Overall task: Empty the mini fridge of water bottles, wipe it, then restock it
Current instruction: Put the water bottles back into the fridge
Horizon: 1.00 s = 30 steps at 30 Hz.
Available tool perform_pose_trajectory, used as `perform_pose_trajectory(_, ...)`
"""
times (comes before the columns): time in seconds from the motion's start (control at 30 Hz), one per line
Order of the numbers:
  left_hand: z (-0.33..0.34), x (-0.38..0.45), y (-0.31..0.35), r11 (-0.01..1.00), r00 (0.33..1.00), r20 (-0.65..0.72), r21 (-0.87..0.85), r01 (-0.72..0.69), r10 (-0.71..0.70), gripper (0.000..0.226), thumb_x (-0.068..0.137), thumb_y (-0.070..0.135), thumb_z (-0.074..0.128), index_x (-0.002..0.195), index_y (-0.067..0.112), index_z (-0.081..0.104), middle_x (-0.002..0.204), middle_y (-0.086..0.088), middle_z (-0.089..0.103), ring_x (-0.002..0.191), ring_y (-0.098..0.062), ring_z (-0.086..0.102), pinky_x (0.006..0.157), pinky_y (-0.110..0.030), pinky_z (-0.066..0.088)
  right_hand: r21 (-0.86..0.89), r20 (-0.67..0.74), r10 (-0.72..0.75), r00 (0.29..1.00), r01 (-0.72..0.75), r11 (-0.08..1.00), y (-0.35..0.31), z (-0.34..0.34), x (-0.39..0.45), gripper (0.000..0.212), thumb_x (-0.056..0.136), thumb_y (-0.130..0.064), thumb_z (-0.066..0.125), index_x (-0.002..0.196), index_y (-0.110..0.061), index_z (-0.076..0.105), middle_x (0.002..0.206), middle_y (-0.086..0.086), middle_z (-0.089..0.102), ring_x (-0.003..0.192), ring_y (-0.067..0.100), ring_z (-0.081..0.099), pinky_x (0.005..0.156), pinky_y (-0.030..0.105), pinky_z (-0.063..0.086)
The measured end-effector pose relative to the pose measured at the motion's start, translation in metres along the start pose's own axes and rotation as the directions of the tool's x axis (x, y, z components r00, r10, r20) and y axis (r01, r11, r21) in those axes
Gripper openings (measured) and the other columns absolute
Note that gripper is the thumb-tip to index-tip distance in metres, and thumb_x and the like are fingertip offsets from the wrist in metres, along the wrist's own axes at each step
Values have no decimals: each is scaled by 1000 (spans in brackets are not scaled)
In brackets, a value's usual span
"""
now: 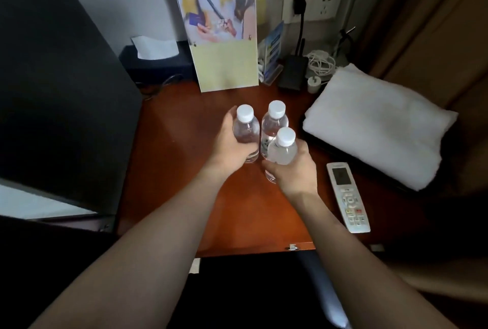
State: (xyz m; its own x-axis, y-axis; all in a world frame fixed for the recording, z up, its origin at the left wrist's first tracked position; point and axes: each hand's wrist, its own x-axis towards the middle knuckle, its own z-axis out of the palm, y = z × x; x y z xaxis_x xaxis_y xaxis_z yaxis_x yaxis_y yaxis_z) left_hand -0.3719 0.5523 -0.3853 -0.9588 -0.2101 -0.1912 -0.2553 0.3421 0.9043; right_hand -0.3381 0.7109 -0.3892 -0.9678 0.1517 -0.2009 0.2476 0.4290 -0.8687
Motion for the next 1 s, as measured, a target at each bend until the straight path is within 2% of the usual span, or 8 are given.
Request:
perform_pose_trajectory(0.13, 0, 0, 2, 995, 1000, -18, 101, -10, 12, 59, 60, 22, 86, 111, 31, 58, 104, 14, 70, 98, -9, 67, 83, -26, 51, -40, -34, -7, 999, 6, 999, 11, 4, 0, 56, 68, -35, 87, 104, -36, 44, 79, -25, 52, 70, -9, 50, 55, 7, 32)
perform_pose_trajectory(0.27, -3, -34, 9, 989, 1000, -22, 149, -3, 7, 49, 56, 26, 83, 99, 34, 61, 92, 17, 72, 84, 4, 66, 68, -17, 48, -43, -18, -45, 999, 44, 998, 9, -5, -20, 53, 69, -37, 86, 106, -35, 47, 80, -23, 57, 73, -2, 58, 58, 12, 39)
perform_pose_trajectory(0.43, -17, -99, 38, 1000, 997, -74, 24, -14, 16, 50, 51, 39, 84, 97, 37, 63, 91, 19, 73, 83, 4, 68, 75, -25, 53, 1, 30, -127, 991, 127, 992, -14, -44, -53, 57, 67, -37, 87, 108, -33, 49, 93, -12, 67, 87, 14, 66, 74, 30, 53)
perform_pose_trajectory(0.53, -34, -146, 81, 996, 992, -98, -23, -86, 83, 50, 53, 43, 85, 97, 46, 61, 93, 24, 72, 83, 8, 68, 74, -26, 53, 123, 82, -221, 972, 210, 970, -49, -82, -78, 57, 67, -26, 88, 113, -28, 54, 100, -9, 71, 90, 11, 68, 78, 32, 55)
perform_pose_trajectory(0.73, -67, -269, 183, 963, 938, -257, -72, -258, 232, 49, 59, 43, 88, 101, 46, 63, 96, 20, 73, 87, 3, 70, 77, -28, 55, 354, 227, -476, 849, 384, 853, -134, -162, -162, 56, 71, -16, 87, 117, -27, 55, 101, -6, 74, 92, 8, 71, 76, 25, 55)
perform_pose_trajectory(0.83, -83, -339, 220, 935, 900, -352, -144, -324, 257, 44, 63, 40, 86, 100, 46, 64, 96, 16, 74, 88, -1, 71, 74, -24, 54, 479, 249, -585, 772, 427, 767, -169, -192, -215, 53, 69, -20, 85, 114, -25, 58, 100, -9, 74, 94, 7, 71, 74, 18, 54)
perform_pose_trajectory(0.9, -92, -384, 236, 913, 879, -395, -192, -361, 265, 39, 64, 38, 85, 97, 45, 66, 95, 14, 75, 87, -2, 72, 68, -18, 55, 543, 267, -641, 720, 437, 717, -190, -206, -251, 53, 66, -27, 83, 114, -24, 60, 102, -6, 74, 97, 11, 71, 79, 24, 56)
perform_pose_trajectory(1.0, -105, -446, 250, 870, 858, -464, -305, -389, 221, 36, 64, 33, 83, 97, 33, 70, 91, 7, 77, 84, -8, 74, 65, -15, 54, 629, 280, -716, 639, 441, 640, -217, -214, -306, 52, 64, -22, 83, 113, -23, 62, 101, -8, 74, 96, 8, 72, 75, 17, 54)
